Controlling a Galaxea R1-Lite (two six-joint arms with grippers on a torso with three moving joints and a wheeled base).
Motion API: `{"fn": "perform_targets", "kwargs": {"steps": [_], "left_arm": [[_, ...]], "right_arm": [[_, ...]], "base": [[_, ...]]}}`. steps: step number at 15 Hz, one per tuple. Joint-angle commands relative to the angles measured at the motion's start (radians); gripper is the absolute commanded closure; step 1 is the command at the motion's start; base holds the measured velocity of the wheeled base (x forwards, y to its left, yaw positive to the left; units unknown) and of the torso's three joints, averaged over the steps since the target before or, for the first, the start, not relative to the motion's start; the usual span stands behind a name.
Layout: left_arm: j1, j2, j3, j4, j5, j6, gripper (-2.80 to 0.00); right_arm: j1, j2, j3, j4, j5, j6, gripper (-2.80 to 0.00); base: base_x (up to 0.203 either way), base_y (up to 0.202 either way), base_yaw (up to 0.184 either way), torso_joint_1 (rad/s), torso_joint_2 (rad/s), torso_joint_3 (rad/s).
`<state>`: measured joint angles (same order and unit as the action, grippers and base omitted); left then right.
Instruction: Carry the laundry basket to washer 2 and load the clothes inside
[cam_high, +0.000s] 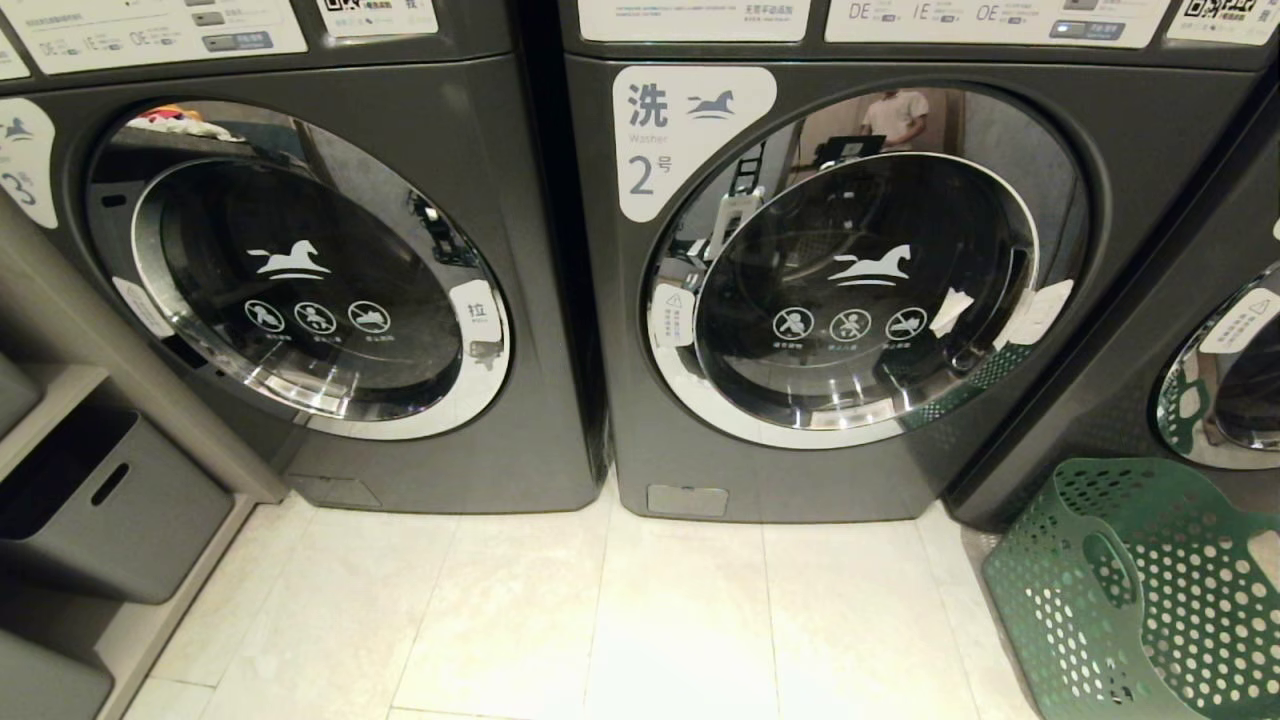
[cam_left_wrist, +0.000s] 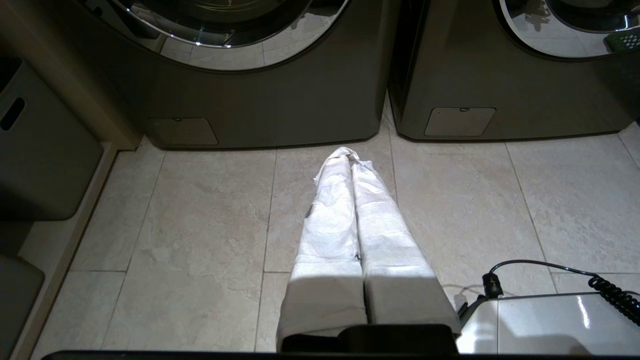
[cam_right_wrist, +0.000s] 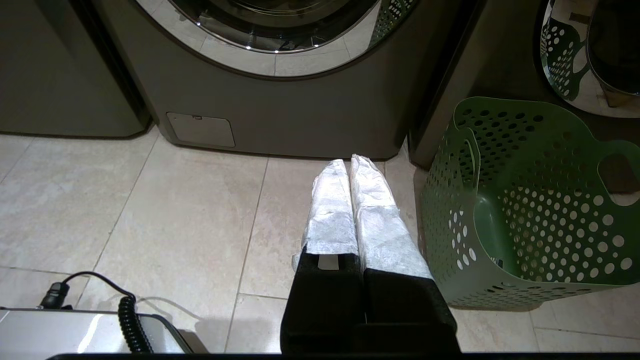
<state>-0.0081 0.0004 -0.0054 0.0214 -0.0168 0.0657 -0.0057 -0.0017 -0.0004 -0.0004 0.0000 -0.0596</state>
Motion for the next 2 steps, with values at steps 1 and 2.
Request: {"fn": "perform_targets", "kwargs": {"steps": [1, 2], "left_arm": [[-0.001, 0.0, 0.0, 0.0, 0.0, 0.0, 0.0], [0.0, 0.0, -0.001, -0.001, 0.0, 0.0, 0.0]], "right_arm": [[0.001, 0.003, 0.0, 0.002, 0.0, -0.003, 0.0], [0.0, 0.003, 0.0, 0.002, 0.0, -0.007, 0.0]], "base": [[0.0, 0.0, 0.0, 0.0, 0.0, 0.0], [0.0, 0.0, 0.0, 0.0, 0.0, 0.0]]}}
